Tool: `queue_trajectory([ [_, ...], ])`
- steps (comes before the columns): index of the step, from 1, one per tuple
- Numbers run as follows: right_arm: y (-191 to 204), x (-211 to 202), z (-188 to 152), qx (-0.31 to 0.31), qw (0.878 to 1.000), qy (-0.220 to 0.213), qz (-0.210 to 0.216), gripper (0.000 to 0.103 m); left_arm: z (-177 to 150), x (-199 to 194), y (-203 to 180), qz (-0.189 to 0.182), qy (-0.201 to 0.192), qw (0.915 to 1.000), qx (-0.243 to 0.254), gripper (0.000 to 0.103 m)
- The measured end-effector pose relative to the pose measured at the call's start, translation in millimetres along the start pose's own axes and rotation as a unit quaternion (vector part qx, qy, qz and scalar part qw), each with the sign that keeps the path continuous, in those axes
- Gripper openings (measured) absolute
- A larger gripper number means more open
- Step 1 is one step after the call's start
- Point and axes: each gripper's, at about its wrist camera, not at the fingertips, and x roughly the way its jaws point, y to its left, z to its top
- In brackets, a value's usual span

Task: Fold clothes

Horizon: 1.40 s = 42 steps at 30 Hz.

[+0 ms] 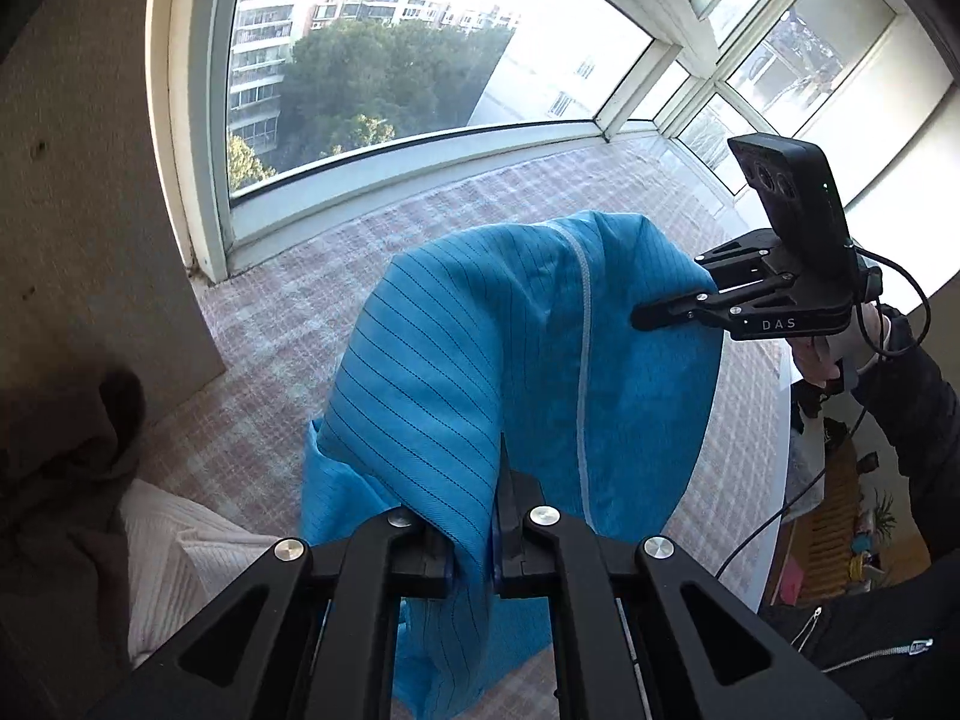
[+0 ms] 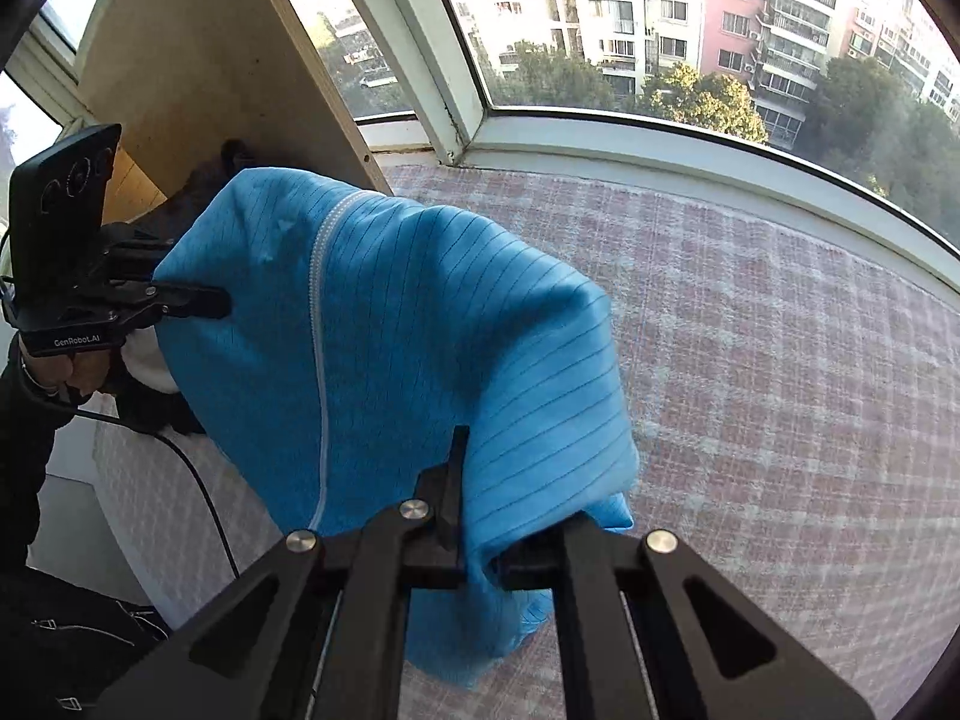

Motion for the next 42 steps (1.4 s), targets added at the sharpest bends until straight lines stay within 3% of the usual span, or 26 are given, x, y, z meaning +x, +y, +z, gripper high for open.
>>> queue_trajectory([
  [3, -8, 49, -8, 0.029, 0.998, 0.055, 0.011, 0.006, -18, 37, 30, -0.011, 0.056, 0.9964, -0.063, 0.006],
  [6, -3, 84, -12, 0.009, 0.996, 0.084, -0.010, 0.007, -28, 62, 45, 0.011, 0.083, 0.9937, -0.075, 0.007],
  [9, -3, 104, -12, -0.011, 0.993, 0.105, -0.042, 0.020, -32, 77, 55, 0.013, 0.093, 0.9916, -0.089, 0.013],
  [12, -14, 107, -10, -0.011, 0.992, 0.113, -0.059, 0.039, -31, 83, 53, 0.041, 0.099, 0.9920, -0.067, 0.029],
  [14, -21, 104, -9, -0.022, 0.990, 0.117, -0.076, 0.052, -31, 86, 48, 0.060, 0.102, 0.9921, -0.043, 0.031],
  [18, -26, 84, -6, -0.076, 0.990, 0.077, -0.085, 0.053, -30, 79, 38, 0.091, 0.098, 0.9910, 0.001, 0.033],
  [20, -28, 84, -3, -0.098, 0.991, 0.061, -0.075, 0.061, -28, 74, 37, 0.095, 0.096, 0.9908, 0.015, 0.036],
  [26, -41, 108, 7, -0.106, 0.993, 0.054, -0.027, 0.062, -15, 79, 58, 0.082, 0.108, 0.9906, 0.020, 0.044],
  [32, -45, 102, 16, -0.134, 0.989, 0.056, -0.016, 0.062, -22, 80, 69, 0.072, 0.134, 0.9881, 0.017, 0.049],
  [35, -47, 93, 16, -0.153, 0.983, 0.096, -0.007, 0.062, -32, 63, 65, 0.090, 0.142, 0.9854, 0.026, 0.049],
  [37, -44, 85, 11, -0.181, 0.976, 0.116, -0.044, 0.062, -38, 51, 61, 0.106, 0.145, 0.9831, 0.035, 0.048],
  [39, -35, 75, 19, -0.203, 0.972, 0.108, -0.058, 0.062, -34, 35, 48, 0.126, 0.132, 0.9815, 0.058, 0.048],
  [42, -11, 70, 38, -0.233, 0.969, 0.082, -0.022, 0.062, -12, 19, 27, 0.132, 0.115, 0.9795, 0.100, 0.048],
])
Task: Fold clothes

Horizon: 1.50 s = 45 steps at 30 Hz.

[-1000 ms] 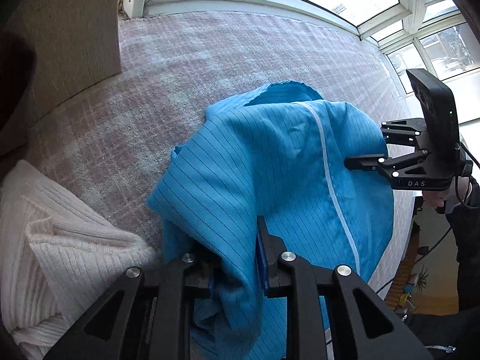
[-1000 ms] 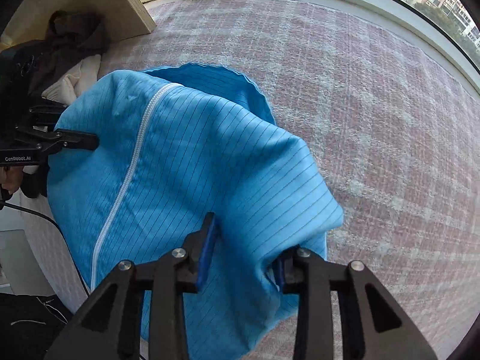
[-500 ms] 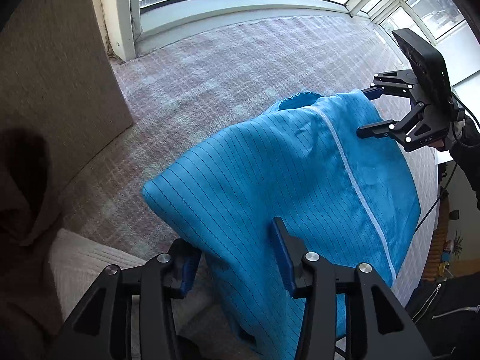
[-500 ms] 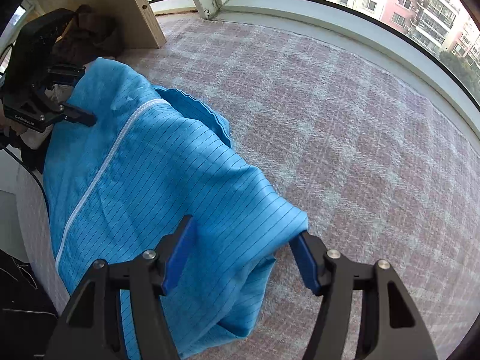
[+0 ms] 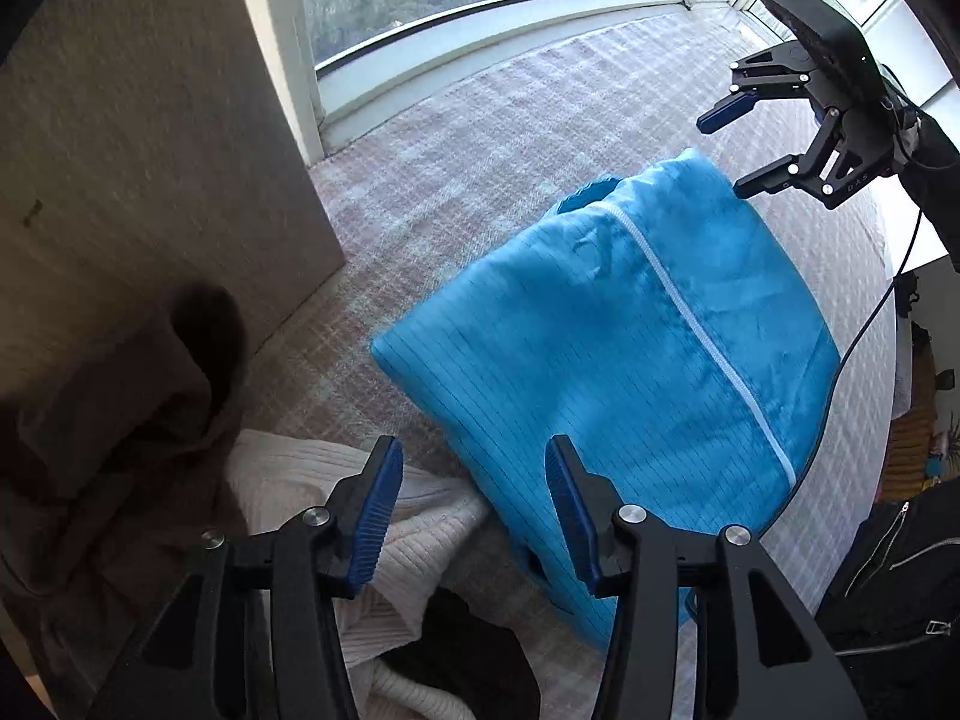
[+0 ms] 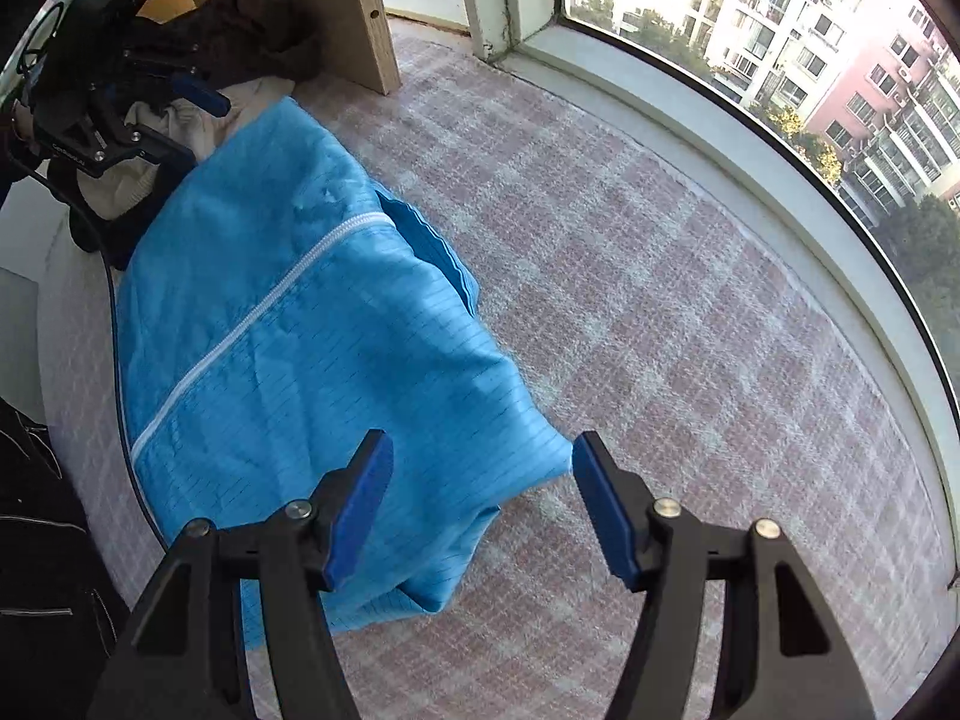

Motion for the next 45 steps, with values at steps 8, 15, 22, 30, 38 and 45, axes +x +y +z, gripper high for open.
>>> queue_trajectory([
  [8, 17, 42, 35, -0.058, 0.997, 0.053, 0.028, 0.063, 97, 54, -28, -0.035, 0.056, 0.9916, 0.111, 0.049],
  [15, 0, 57, 32, -0.030, 0.995, 0.060, 0.072, 0.063, 118, 92, -23, -0.076, 0.077, 0.9880, 0.110, 0.049],
  [22, -4, 63, 29, -0.023, 0.995, 0.050, 0.087, 0.065, 134, 99, -14, -0.070, 0.069, 0.9889, 0.111, 0.053],
  [30, 1, 62, 26, -0.021, 0.996, 0.029, 0.076, 0.061, 139, 103, -9, -0.085, 0.072, 0.9876, 0.110, 0.056],
  [38, 20, 48, 22, -0.045, 0.998, -0.004, 0.052, 0.007, 136, 96, -15, -0.077, 0.069, 0.9874, 0.120, 0.058],
  [45, 35, 18, 7, -0.064, 0.996, -0.045, 0.043, 0.007, 119, 87, -41, -0.080, 0.064, 0.9853, 0.136, 0.062],
])
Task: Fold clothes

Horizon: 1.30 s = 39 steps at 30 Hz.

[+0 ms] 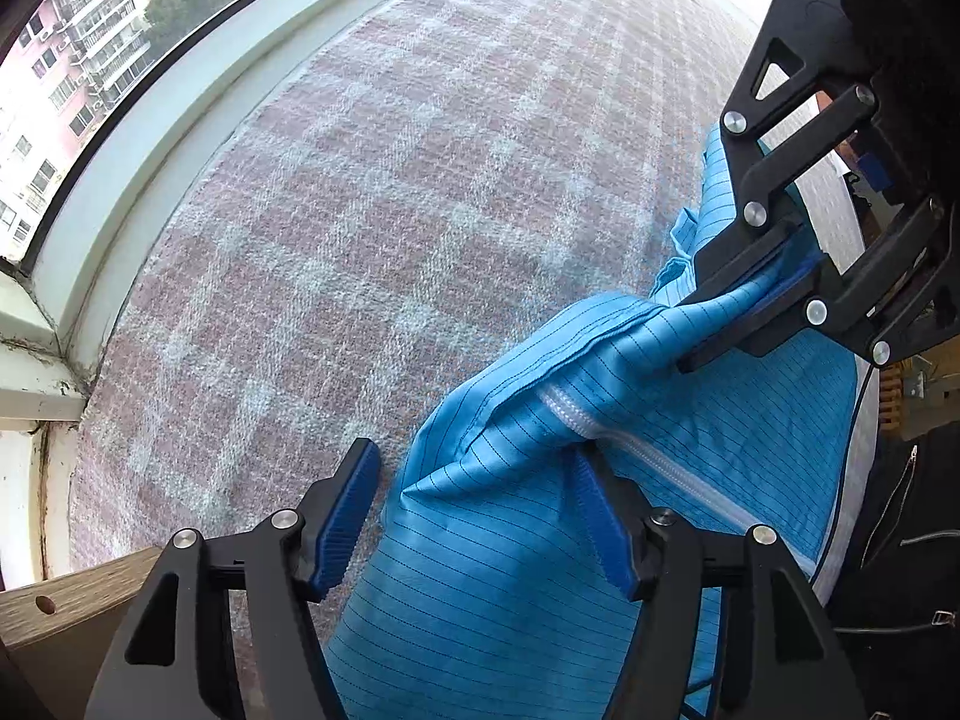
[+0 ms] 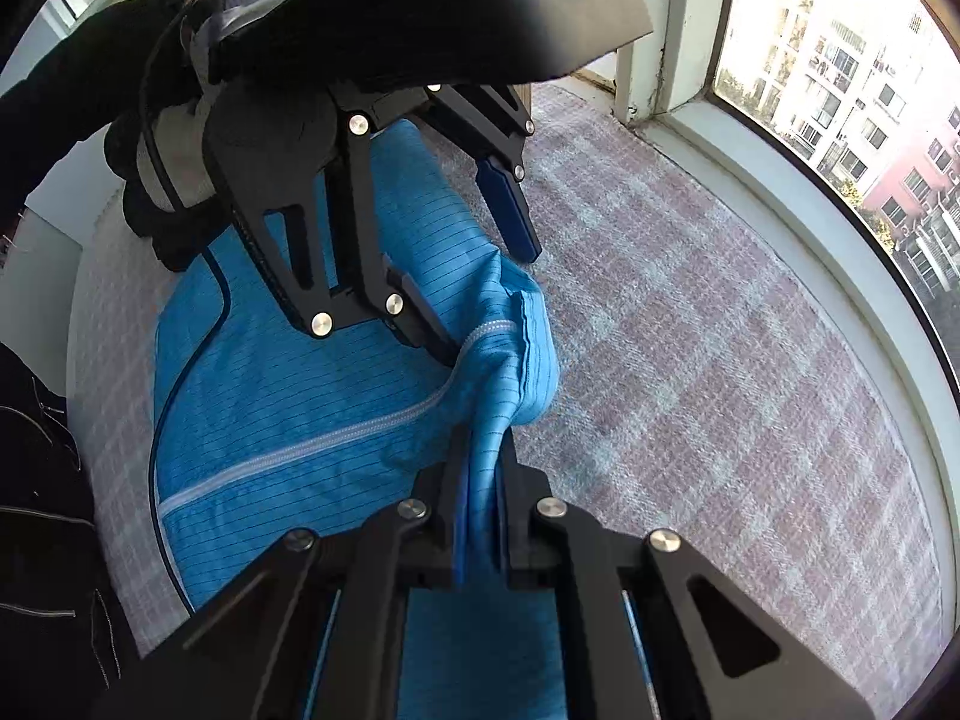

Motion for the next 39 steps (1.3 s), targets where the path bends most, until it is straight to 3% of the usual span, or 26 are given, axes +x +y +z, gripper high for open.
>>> queue_trajectory([
  [5, 10, 9, 8, 0.004, 1.000, -0.004, 0.001, 0.007, 24, -3, -20, 0.016, -0.004, 0.9991, 0.039, 0.064],
  [7, 10, 8, 4, 0.003, 1.000, -0.006, -0.003, 0.007, 28, 0, -21, -0.003, 0.002, 0.9996, 0.030, 0.060],
  [8, 8, 9, 4, 0.007, 1.000, -0.007, -0.005, 0.007, 29, -1, -21, -0.013, -0.001, 0.9997, 0.021, 0.052],
  [10, 1, 13, 3, 0.022, 1.000, -0.004, -0.002, 0.007, 30, -3, -19, -0.031, -0.008, 0.9995, 0.006, 0.022],
  [14, -9, 25, 2, 0.041, 0.999, 0.007, -0.006, 0.009, 26, -8, -16, -0.027, -0.020, 0.9994, -0.004, 0.015],
  [16, -10, 34, 6, 0.035, 0.999, 0.021, -0.020, 0.019, 25, -13, -23, -0.016, -0.030, 0.9994, 0.003, 0.012],
  [18, -9, 38, 4, 0.022, 0.998, 0.037, -0.042, 0.047, 27, -16, -29, -0.008, -0.035, 0.9993, 0.011, 0.012],
  [22, -23, 52, 4, 0.038, 0.998, 0.051, -0.018, 0.056, 33, -18, -37, -0.004, -0.040, 0.9991, 0.014, 0.011],
  [23, -27, 56, 4, 0.044, 0.997, 0.055, -0.010, 0.062, 34, -18, -38, -0.005, -0.042, 0.9990, 0.012, 0.011],
  [25, -31, 57, 4, 0.050, 0.998, 0.039, 0.012, 0.063, 38, -17, -41, -0.007, -0.045, 0.9989, 0.008, 0.011],
  [26, -32, 57, 3, 0.057, 0.998, 0.034, 0.017, 0.057, 40, -15, -42, -0.008, -0.047, 0.9989, 0.005, 0.011],
  [27, -33, 57, 1, 0.063, 0.997, 0.036, 0.032, 0.030, 37, -18, -39, -0.008, -0.049, 0.9988, 0.003, 0.011],
  [28, -33, 58, 0, 0.068, 0.996, 0.039, 0.046, 0.012, 34, -20, -36, -0.008, -0.052, 0.9986, 0.001, 0.011],
  [29, -33, 58, -2, 0.073, 0.995, 0.041, 0.060, 0.009, 34, -21, -37, -0.008, -0.055, 0.9985, -0.001, 0.011],
  [34, -18, 46, -5, 0.061, 0.997, 0.031, 0.023, 0.007, 32, -36, -49, 0.005, -0.069, 0.9976, -0.002, 0.010],
  [39, 2, 6, -5, 0.058, 0.998, 0.005, -0.017, 0.006, 35, -76, -78, 0.022, -0.098, 0.9950, 0.000, 0.007],
])
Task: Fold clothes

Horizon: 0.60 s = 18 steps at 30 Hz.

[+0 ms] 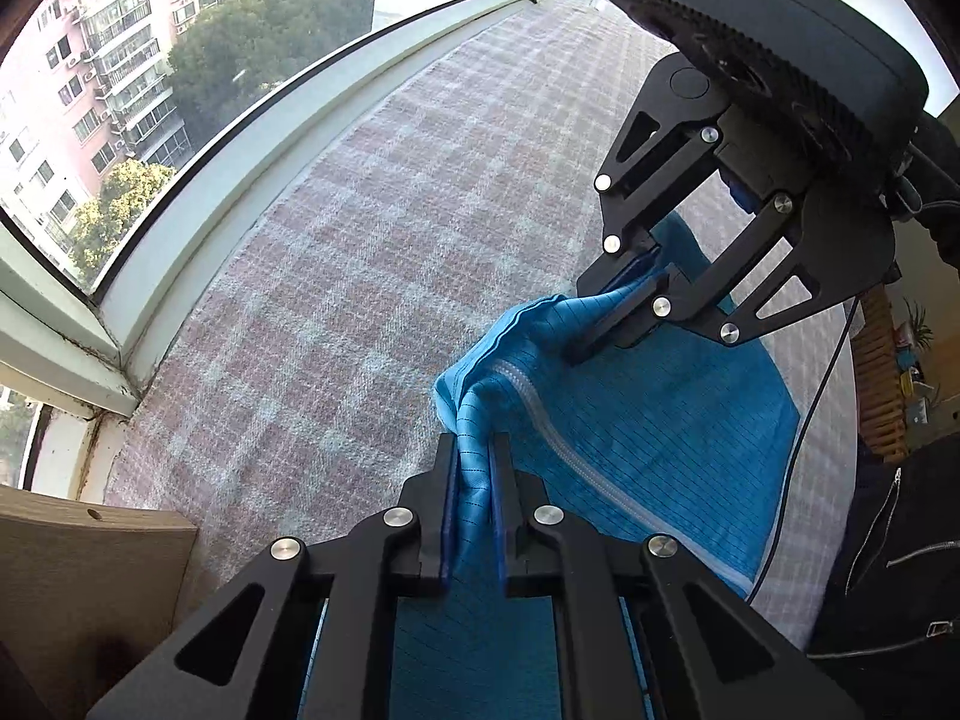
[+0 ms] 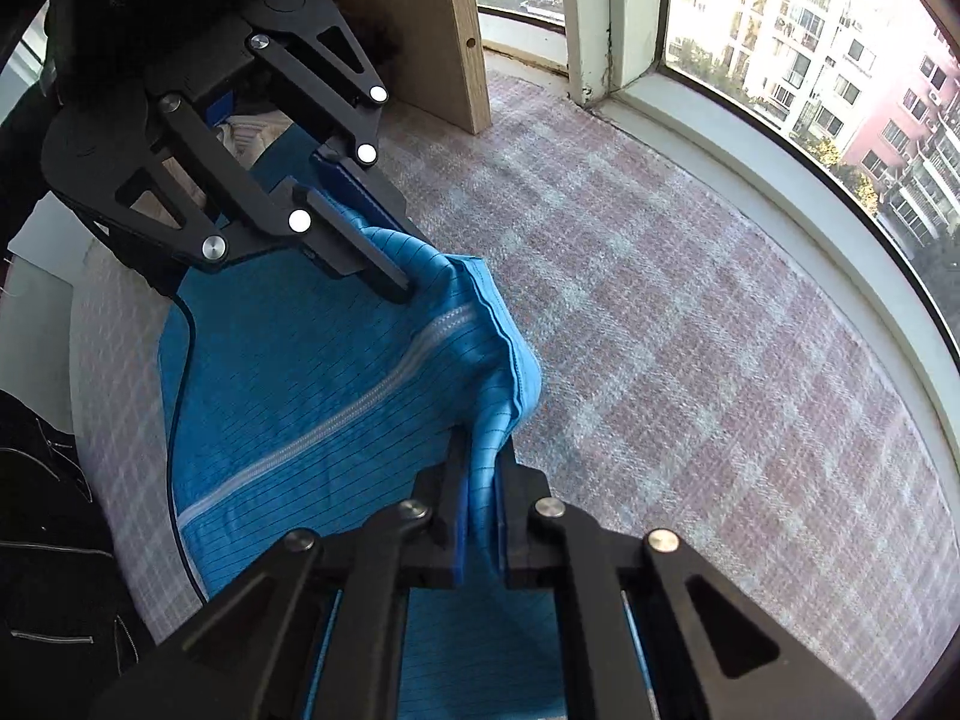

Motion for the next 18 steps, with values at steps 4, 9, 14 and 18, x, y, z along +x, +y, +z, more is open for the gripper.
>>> queue_trajectory([
  [4, 29, -50, 13, -0.030, 0.997, -0.016, -0.067, 0.005, 9, -53, -41, 0.034, -0.033, 0.9987, 0.017, 0.006],
  [9, 84, -152, 8, -0.066, 0.974, -0.080, -0.202, 0.005, 20, -137, -109, 0.095, -0.113, 0.9879, 0.048, 0.005],
  [14, 158, -169, -50, -0.089, 0.955, -0.104, -0.264, 0.005, -78, -178, -157, 0.115, -0.147, 0.9770, 0.102, 0.004],
  [18, 178, -73, -121, -0.074, 0.948, -0.045, -0.308, 0.009, -149, -81, -208, 0.069, -0.118, 0.9822, 0.129, 0.008],
])
